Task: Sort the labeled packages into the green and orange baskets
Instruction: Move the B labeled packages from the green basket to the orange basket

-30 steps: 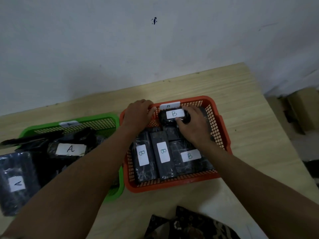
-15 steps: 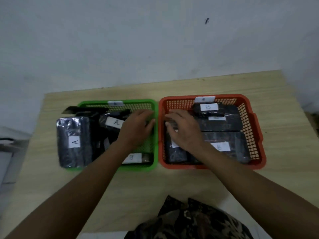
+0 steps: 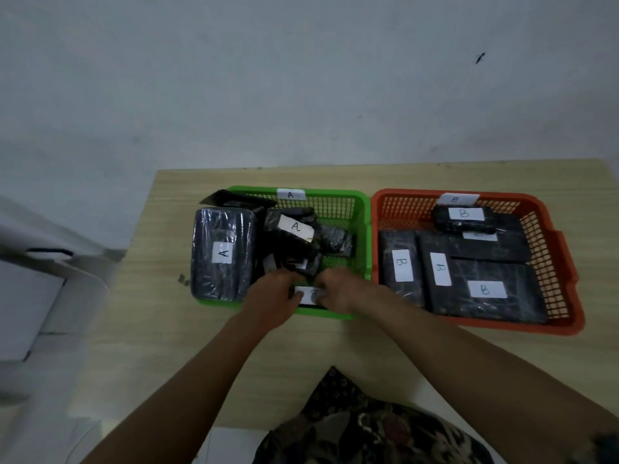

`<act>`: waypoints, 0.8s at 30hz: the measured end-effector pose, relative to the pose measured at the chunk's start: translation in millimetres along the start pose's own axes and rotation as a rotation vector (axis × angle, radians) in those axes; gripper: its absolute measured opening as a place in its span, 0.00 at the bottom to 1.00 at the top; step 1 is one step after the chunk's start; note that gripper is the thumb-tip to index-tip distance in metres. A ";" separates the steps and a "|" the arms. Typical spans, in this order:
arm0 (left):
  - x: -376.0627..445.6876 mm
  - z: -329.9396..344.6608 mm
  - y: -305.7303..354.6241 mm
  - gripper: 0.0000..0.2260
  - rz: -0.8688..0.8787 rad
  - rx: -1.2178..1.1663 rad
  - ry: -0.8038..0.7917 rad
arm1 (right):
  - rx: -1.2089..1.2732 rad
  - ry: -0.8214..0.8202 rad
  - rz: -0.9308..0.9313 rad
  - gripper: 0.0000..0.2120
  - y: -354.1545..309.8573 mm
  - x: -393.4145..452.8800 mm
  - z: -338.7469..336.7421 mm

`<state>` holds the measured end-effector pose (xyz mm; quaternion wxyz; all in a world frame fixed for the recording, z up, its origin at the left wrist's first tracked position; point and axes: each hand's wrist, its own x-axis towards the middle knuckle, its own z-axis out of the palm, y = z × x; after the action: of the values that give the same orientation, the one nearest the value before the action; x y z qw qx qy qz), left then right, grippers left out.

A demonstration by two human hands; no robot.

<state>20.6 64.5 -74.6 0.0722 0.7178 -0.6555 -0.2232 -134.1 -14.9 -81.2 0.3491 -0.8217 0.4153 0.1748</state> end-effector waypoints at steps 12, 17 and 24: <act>9.2 4.3 -10.4 0.17 -0.051 -0.350 0.139 | 0.109 0.093 0.075 0.08 0.9 1.9 -0.3; 15.6 -5.0 8.9 0.20 -0.106 -0.632 0.339 | 0.617 0.372 0.067 0.07 15.4 -22.7 -16.1; 22.3 -7.2 54.0 0.10 -0.013 -0.983 0.084 | 1.643 0.542 -0.014 0.16 36.7 -54.8 -38.2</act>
<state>-24.6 34.4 -51.8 0.4273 0.6113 -0.4646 -0.4774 -196.3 -26.8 -38.7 0.7223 -0.3248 0.4739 -0.3849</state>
